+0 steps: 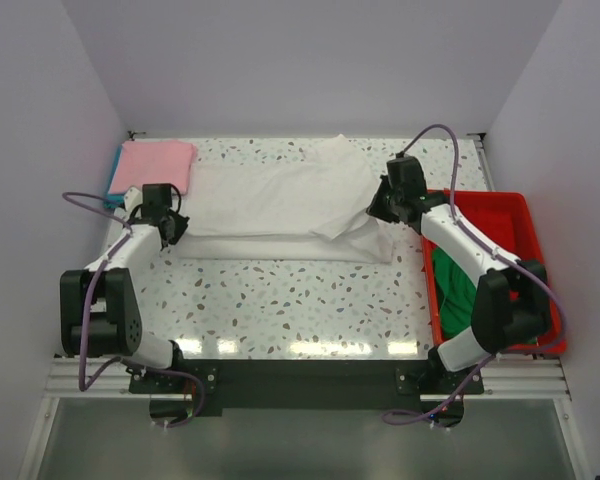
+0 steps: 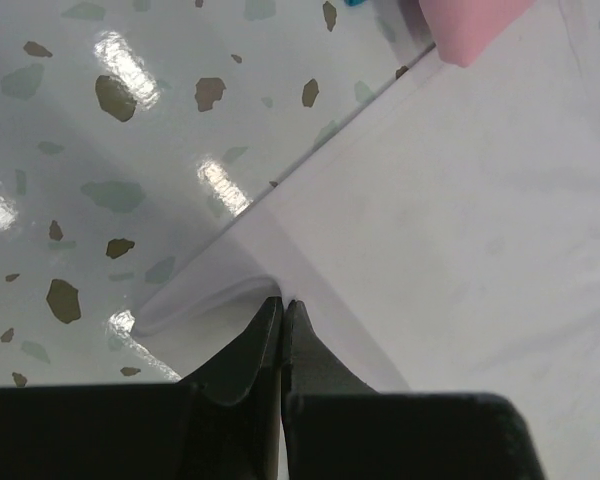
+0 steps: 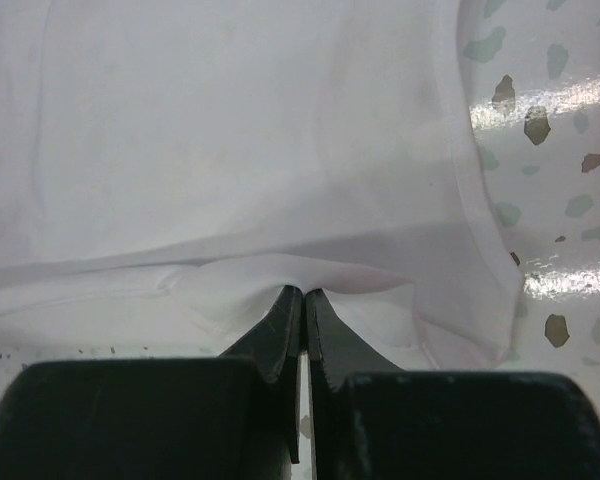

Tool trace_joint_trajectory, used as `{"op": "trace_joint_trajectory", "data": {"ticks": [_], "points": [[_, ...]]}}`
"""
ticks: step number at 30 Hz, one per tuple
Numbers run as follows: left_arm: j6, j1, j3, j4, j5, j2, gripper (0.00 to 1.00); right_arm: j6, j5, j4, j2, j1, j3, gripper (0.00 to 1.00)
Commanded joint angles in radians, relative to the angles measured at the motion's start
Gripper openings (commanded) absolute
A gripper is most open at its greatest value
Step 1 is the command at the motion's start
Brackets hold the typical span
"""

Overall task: Fold and stack the t-shirts
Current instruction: Fold the tshirt

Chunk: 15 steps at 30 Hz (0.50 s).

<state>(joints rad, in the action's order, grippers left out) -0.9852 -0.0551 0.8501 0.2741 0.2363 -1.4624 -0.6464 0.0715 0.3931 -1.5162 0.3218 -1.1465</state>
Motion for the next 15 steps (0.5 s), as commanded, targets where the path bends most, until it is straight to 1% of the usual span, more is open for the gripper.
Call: {"op": "trace_joint_trajectory", "data": {"ticks": [1, 6, 7, 8, 9, 10, 11, 12, 13, 14, 15], "points": [[0.002, -0.012, 0.070, -0.052, -0.009, -0.044, 0.00, 0.010, -0.042, -0.048, -0.030, -0.023, -0.055, 0.00], [0.010, -0.015, 0.106, -0.062, -0.037, -0.104, 0.00, 0.005, -0.068, -0.046, -0.143, -0.050, -0.125, 0.00], [0.014, -0.020, 0.113, -0.081, -0.044, -0.121, 0.03, 0.001, -0.070, -0.048, -0.162, -0.055, -0.137, 0.00], [0.022, -0.019, 0.115, -0.099, -0.055, -0.127, 0.06, -0.001, -0.068, -0.053, -0.179, -0.059, -0.168, 0.00], [0.028, -0.020, 0.116, -0.139, -0.074, -0.130, 0.11, -0.004, -0.106, -0.062, -0.224, -0.067, -0.188, 0.00], [0.033, -0.023, 0.116, -0.157, -0.080, -0.134, 0.25, -0.002, -0.116, -0.057, -0.248, -0.072, -0.212, 0.02], [0.034, -0.028, 0.116, -0.173, -0.087, -0.134, 0.35, 0.010, -0.130, -0.037, -0.280, -0.076, -0.278, 0.07], [0.037, -0.029, 0.118, -0.191, -0.095, -0.131, 0.46, 0.017, -0.137, -0.021, -0.333, -0.079, -0.315, 0.14], [0.037, -0.034, 0.130, -0.184, -0.092, -0.133, 0.66, 0.028, -0.145, 0.004, -0.366, -0.081, -0.355, 0.28], [0.036, -0.037, 0.139, -0.173, -0.088, -0.131, 0.71, 0.040, -0.154, 0.027, -0.389, -0.081, -0.427, 0.50], [0.040, -0.037, 0.145, -0.158, -0.088, -0.125, 0.74, 0.059, -0.160, 0.070, -0.403, -0.082, -0.450, 0.59]]}}
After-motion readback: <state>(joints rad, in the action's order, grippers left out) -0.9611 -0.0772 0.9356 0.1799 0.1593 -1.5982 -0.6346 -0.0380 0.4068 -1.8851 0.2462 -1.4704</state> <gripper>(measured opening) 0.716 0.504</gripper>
